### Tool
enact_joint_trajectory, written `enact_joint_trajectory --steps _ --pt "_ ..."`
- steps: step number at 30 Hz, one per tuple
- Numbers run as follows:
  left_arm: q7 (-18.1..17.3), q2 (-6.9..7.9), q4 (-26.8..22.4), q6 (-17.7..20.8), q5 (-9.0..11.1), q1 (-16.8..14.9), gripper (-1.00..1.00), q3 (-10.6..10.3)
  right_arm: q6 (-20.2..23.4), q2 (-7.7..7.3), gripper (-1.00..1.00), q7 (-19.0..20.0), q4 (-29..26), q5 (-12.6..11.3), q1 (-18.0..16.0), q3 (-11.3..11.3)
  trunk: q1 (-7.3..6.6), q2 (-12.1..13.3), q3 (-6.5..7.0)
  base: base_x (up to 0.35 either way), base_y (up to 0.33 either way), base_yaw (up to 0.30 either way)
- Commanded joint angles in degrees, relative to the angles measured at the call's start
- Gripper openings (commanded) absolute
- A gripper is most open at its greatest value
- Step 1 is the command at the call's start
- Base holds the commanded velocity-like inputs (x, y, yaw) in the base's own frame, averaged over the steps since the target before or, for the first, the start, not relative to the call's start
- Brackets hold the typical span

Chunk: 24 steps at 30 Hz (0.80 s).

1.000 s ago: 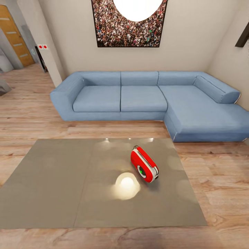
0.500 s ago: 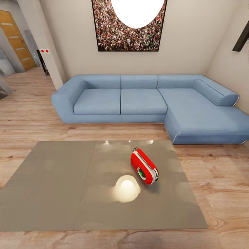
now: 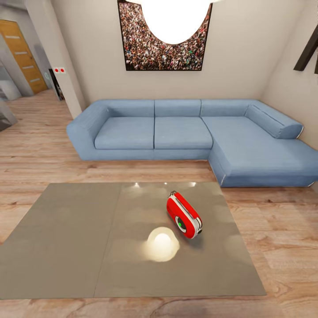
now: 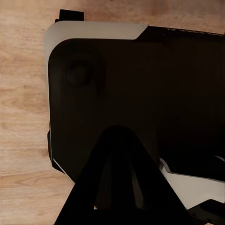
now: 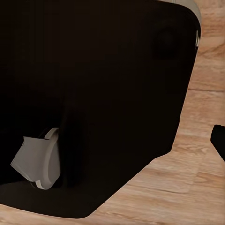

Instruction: Turn on the radio receiver that's on the table in the living room.

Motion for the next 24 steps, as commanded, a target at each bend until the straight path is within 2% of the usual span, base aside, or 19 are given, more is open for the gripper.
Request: enact_joint_trajectory --steps 1,24 --pt "0.0 0.0 0.0 0.0 -0.02 0.0 -1.0 0.0 0.0 0.04 1.0 0.0 0.0 0.0 0.0 0.0 0.0 0.0 0.09 0.0 0.0 0.0" --pt "0.0 0.0 0.0 0.0 0.0 0.0 -1.0 0.0 0.0 0.36 1.0 0.0 0.0 0.0 0.0 -0.03 0.0 0.0 2.2 0.0 0.0 0.0"
